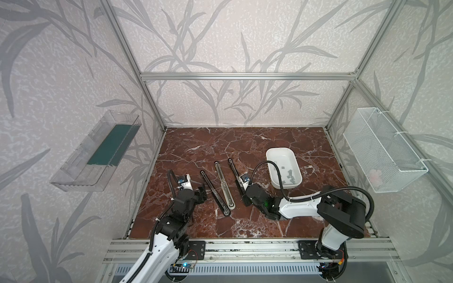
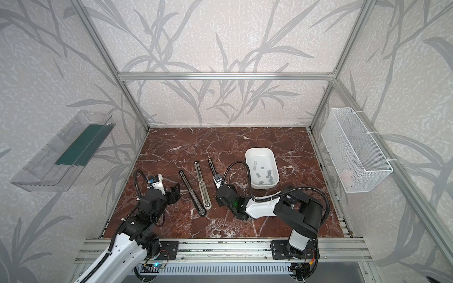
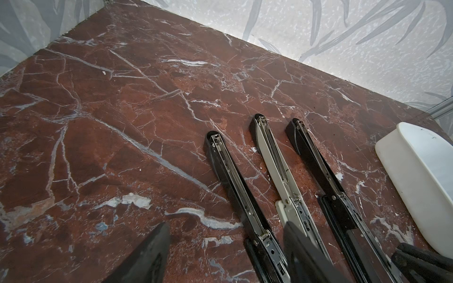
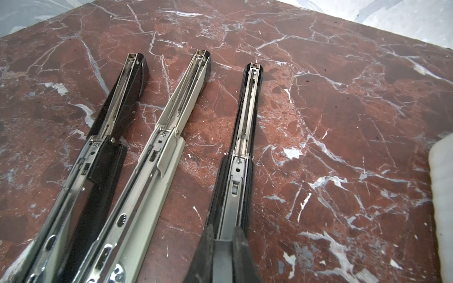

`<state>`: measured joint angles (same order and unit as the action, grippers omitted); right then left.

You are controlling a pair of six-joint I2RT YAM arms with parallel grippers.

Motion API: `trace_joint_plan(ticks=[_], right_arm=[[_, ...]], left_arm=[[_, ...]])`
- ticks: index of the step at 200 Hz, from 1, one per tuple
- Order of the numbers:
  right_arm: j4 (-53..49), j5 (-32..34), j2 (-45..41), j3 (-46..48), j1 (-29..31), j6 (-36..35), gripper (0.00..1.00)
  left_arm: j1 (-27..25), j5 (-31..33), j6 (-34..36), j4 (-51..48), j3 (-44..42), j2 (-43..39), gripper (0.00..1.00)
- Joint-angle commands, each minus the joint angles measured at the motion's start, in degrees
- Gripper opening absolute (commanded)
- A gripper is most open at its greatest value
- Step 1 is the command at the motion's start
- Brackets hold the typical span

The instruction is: Load the staples into the stapler

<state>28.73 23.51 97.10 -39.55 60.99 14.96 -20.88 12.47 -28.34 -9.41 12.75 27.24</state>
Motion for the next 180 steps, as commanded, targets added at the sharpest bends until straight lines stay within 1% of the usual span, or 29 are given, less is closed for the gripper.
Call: trace_joint_plan(ticks=[1,107,180], right_arm=[[0.7,1.0,0.4,0.9,-0.2,0.6,0.01],[-2.8,-0.7,-0.6,1.0,0.0,2.5,0.0],[-3.7,0.0,-2.1,0.8,0.7,1.3,0.0]], left_arm=[[0.3,1.4,-1.3,0.9,-0.6,-0.3,0.75],[0.3,1.2,-1.3,1.2,-0.7,-0.2,0.75],[0.4,1.2,-1.3,1.3,-0.7,-0.3,0.75]])
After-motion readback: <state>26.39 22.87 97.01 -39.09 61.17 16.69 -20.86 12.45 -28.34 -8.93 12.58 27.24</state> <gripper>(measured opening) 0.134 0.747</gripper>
